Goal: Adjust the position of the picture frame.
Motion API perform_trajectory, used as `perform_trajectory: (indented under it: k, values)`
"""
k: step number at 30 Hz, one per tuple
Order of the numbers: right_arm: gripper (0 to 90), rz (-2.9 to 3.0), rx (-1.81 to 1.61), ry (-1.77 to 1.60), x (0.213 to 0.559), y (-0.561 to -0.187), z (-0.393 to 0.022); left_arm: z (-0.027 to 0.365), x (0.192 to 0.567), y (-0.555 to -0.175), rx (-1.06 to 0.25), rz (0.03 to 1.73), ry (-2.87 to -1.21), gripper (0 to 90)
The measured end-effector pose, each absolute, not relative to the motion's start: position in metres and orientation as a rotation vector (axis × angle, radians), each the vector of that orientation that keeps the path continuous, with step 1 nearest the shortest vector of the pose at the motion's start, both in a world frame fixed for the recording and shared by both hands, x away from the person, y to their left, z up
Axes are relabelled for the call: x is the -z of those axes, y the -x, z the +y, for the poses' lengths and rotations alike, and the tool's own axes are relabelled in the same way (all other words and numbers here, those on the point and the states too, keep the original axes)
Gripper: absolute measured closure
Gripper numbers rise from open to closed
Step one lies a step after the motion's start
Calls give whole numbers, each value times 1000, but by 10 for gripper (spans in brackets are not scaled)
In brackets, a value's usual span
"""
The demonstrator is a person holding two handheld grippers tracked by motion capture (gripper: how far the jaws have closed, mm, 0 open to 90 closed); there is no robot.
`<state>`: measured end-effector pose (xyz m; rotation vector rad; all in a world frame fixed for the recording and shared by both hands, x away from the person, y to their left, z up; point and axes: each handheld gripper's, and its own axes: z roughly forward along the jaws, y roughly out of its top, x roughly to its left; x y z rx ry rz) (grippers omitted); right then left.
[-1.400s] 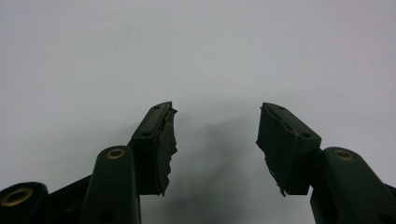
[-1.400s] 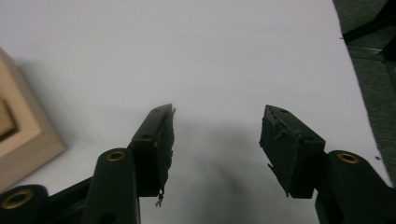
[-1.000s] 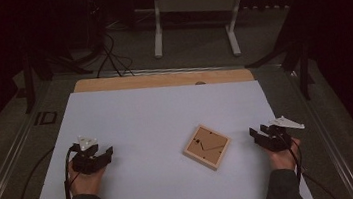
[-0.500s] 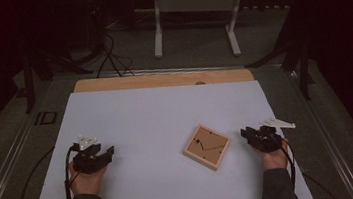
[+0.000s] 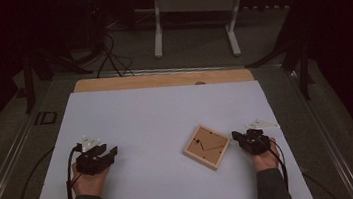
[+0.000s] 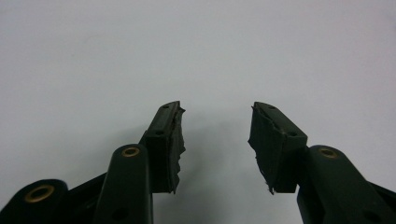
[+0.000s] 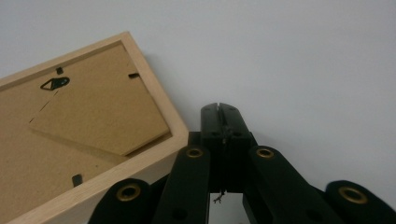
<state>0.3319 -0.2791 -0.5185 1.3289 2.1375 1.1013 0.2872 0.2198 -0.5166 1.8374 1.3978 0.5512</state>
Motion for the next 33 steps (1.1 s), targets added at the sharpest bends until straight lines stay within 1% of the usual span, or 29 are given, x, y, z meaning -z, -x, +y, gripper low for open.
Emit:
perform_trajectory:
  k: [13,33]
  values:
    - [897,2180,-1073,-1327,522,-333,-275,211,512,-281,-532,1349,-1841,560]
    - [897,2275,-1072,-1215,524,-327,-249,191,511,-276,-513,1280,-1882,559]
